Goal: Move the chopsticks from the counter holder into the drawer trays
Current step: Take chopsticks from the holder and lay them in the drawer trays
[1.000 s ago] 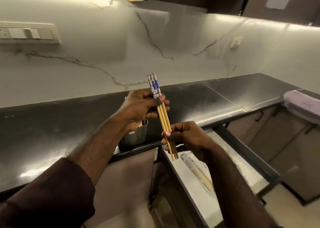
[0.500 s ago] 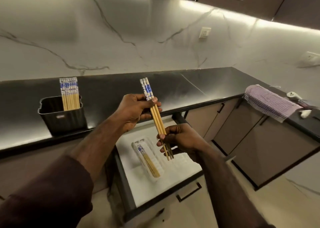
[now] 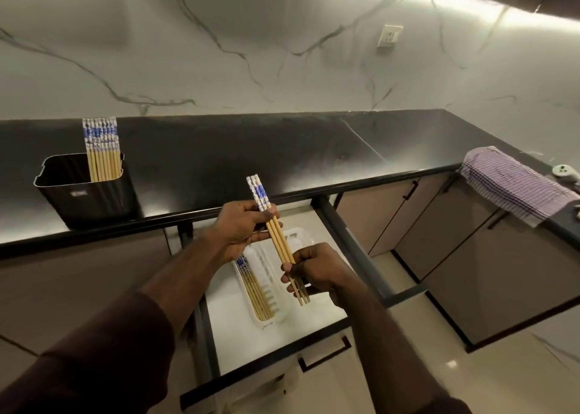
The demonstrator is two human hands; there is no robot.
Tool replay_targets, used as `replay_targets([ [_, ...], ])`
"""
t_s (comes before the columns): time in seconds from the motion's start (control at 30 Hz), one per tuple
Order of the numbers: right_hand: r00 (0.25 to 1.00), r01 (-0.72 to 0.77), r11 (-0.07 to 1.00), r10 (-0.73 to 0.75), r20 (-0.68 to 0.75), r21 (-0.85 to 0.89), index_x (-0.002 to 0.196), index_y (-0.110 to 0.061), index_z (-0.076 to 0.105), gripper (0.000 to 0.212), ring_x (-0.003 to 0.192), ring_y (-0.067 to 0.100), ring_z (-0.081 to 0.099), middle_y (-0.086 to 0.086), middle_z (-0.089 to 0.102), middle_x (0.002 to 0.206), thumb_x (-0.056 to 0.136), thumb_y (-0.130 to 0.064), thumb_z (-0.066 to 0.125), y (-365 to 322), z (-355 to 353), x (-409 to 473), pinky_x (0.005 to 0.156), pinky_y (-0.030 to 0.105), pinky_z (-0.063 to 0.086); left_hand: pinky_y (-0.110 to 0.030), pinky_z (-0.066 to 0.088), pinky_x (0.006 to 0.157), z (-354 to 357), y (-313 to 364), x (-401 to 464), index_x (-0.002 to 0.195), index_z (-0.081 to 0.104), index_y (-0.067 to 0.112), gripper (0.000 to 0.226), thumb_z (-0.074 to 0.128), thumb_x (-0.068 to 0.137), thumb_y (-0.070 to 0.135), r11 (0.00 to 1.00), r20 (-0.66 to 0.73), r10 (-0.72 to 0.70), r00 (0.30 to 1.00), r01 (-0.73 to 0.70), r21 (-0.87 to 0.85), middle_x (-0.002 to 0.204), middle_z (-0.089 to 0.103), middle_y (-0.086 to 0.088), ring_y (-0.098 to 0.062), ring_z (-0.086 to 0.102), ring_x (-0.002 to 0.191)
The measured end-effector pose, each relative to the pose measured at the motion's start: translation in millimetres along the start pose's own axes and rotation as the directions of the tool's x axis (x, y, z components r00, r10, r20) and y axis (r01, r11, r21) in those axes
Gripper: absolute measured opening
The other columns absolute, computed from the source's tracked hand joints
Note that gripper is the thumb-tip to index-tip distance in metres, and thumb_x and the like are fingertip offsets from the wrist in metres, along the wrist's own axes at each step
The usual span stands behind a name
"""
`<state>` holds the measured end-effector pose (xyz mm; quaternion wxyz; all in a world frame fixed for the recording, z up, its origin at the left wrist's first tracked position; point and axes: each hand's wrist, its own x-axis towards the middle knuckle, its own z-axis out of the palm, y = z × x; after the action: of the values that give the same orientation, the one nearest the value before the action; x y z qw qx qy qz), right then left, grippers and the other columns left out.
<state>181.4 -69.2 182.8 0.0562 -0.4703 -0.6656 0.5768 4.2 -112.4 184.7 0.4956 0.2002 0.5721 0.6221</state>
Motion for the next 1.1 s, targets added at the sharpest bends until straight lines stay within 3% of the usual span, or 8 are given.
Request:
replay_targets([
  [0.23, 0.997, -0.075, 0.996, 0.075, -0.004, -0.055, 0.096, -0.011, 0.071, 0.016, 0.068, 0.017, 0.07, 0.007, 0.076, 0.084, 0.091, -0.025, 0.066, 16, 11, 49, 0.066, 0.034, 0.061, -0.027, 0.059, 0.055, -14, -18, 41, 0.097, 0.067, 0.008, 0.011, 0.066, 0.087, 0.006, 0.998, -0.039, -0.022, 0.999, 0.024, 0.053, 0.089, 0.074, -0.013, -0.02, 0.076, 0.072],
  [0.37, 0.989, -0.141, 0.988, 0.143, 0.024, -0.064, 0.098, -0.01, 0.07, 0.02, 0.07, 0.015, 0.07, 0.008, 0.076, 0.088, 0.09, -0.029, 0.067, 31, 22, 76, 0.069, 0.036, 0.062, -0.026, 0.059, 0.055, -24, -31, 63, 0.103, 0.066, 0.005, 0.015, 0.066, 0.087, 0.006, 0.995, -0.063, -0.061, 0.996, 0.066, 0.08, 0.093, 0.074, -0.014, -0.02, 0.075, 0.074],
  [0.5, 0.987, -0.162, 0.98, 0.162, -0.009, -0.117, 0.097, -0.008, 0.073, 0.024, 0.08, 0.022, 0.072, 0.01, 0.076, 0.091, 0.088, -0.03, 0.07, 51, 32, 108, 0.074, 0.039, 0.062, -0.028, 0.061, 0.064, -32, -58, 86, 0.107, 0.065, 0.005, 0.018, 0.064, 0.09, 0.007, 0.986, -0.099, -0.108, 0.989, 0.119, 0.12, 0.097, 0.073, -0.013, -0.022, 0.073, 0.083],
  [0.63, 0.985, -0.17, 0.963, 0.167, -0.032, -0.211, 0.089, -0.007, 0.077, 0.02, 0.071, 0.018, 0.069, 0.01, 0.076, 0.087, 0.086, -0.026, 0.072, 76, 38, 145, 0.073, 0.035, 0.06, -0.042, 0.058, 0.087, -34, -89, 112, 0.109, 0.064, 0.003, 0.018, 0.062, 0.091, 0.003, 0.976, -0.173, -0.204, 0.964, 0.215, 0.047, 0.1, 0.072, -0.014, -0.026, 0.071, 0.091],
  [0.83, 0.977, -0.212, 0.919, 0.203, -0.061, -0.332, 0.082, -0.009, 0.075, 0.019, 0.079, 0.029, 0.072, 0.01, 0.075, 0.082, 0.083, -0.027, 0.069, 115, 50, 182, 0.076, 0.043, 0.06, -0.048, 0.054, 0.091, -29, -139, 143, 0.11, 0.061, 0.0, 0.021, 0.052, 0.092, -0.009, 0.939, -0.277, -0.333, 0.902, 0.344, -0.01, 0.102, 0.068, -0.016, -0.028, 0.067, 0.09],
  [0.93, 0.978, -0.207, 0.88, 0.188, -0.087, -0.428, 0.085, -0.012, 0.074, 0.021, 0.08, 0.026, 0.071, 0.008, 0.074, 0.084, 0.085, -0.031, 0.066, 132, 58, 194, 0.067, 0.032, 0.056, -0.053, 0.047, 0.101, -23, -161, 157, 0.117, 0.056, -0.001, 0.026, 0.048, 0.094, -0.009, 0.918, -0.303, -0.383, 0.873, 0.396, -0.021, 0.111, 0.062, -0.018, -0.031, 0.062, 0.098],
  [1.0, 0.98, -0.199, 0.851, 0.163, -0.117, -0.487, 0.091, -0.014, 0.073, 0.021, 0.08, 0.022, 0.068, 0.004, 0.074, 0.088, 0.088, -0.033, 0.065, 141, 62, 197, 0.055, 0.021, 0.042, -0.054, 0.045, 0.103, -22, -175, 164, 0.118, 0.056, -0.002, 0.027, 0.048, 0.094, -0.01, 0.903, -0.315, -0.415, 0.854, 0.43, -0.025, 0.109, 0.06, -0.018, -0.03, 0.059, 0.098],
  [1.1, 0.977, -0.204, 0.809, 0.134, -0.165, -0.551, 0.097, -0.013, 0.07, 0.022, 0.083, 0.022, 0.067, 0.005, 0.072, 0.094, 0.091, -0.032, 0.061, 151, 70, 200, 0.057, 0.019, 0.041, -0.052, 0.047, 0.099, -21, -189, 171, 0.094, 0.061, 0.001, 0.022, 0.044, 0.09, -0.014, 0.88, -0.33, -0.455, 0.827, 0.475, -0.02, 0.1, 0.058, -0.018, -0.031, 0.055, 0.094],
])
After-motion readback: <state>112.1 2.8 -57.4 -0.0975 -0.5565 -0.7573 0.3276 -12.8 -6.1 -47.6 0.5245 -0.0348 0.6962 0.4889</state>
